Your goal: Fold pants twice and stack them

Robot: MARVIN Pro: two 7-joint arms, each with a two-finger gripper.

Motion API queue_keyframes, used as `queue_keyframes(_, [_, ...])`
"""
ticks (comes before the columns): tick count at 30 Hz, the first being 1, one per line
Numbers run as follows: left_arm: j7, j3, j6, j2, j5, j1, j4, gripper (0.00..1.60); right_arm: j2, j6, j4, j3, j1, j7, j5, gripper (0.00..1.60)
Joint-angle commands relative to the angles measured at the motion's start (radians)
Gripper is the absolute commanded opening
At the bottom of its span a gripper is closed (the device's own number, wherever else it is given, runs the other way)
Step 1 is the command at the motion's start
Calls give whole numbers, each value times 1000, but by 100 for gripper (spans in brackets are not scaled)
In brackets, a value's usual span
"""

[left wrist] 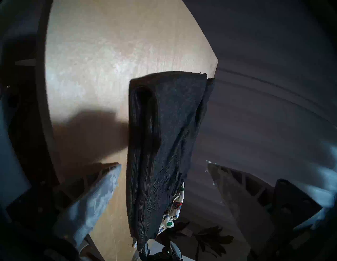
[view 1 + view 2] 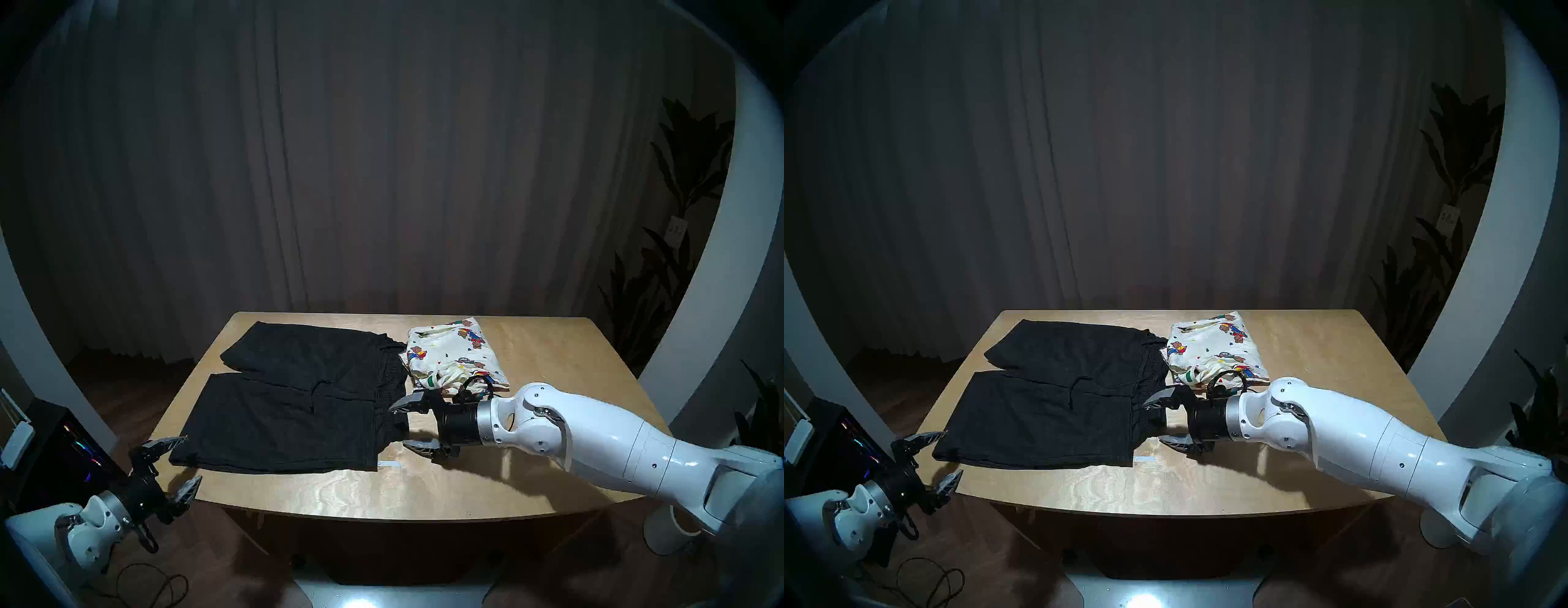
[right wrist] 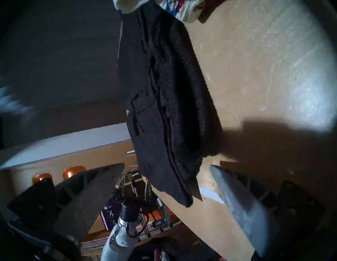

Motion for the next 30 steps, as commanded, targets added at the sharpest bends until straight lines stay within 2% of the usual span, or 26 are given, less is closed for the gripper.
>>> queue_keyframes(1, [39, -4, -12, 51, -11, -56, 22, 160, -38, -12, 20, -1, 0, 2, 10, 160])
queue_keyframes(4, [63, -11, 4, 66, -24, -51, 30, 160, -50, -5, 32, -3, 3, -5, 23, 160])
queue_keyframes(6, [62, -9, 20, 64, -27, -53, 42, 160, -64, 13, 51, -2, 10, -32, 67, 160])
queue_keyframes(9, [63, -6, 57, 67, -29, -52, 61, 160, -75, 19, 66, -6, 20, -42, 75, 160])
queue_keyframes(18, [59, 37, 120, 60, -36, -82, 118, 160, -107, 24, 68, -29, 30, -55, 51, 160])
queue_keyframes(30, [43, 184, 157, 63, -22, -255, 217, 160, -152, 45, 128, -50, 64, -47, 11, 160])
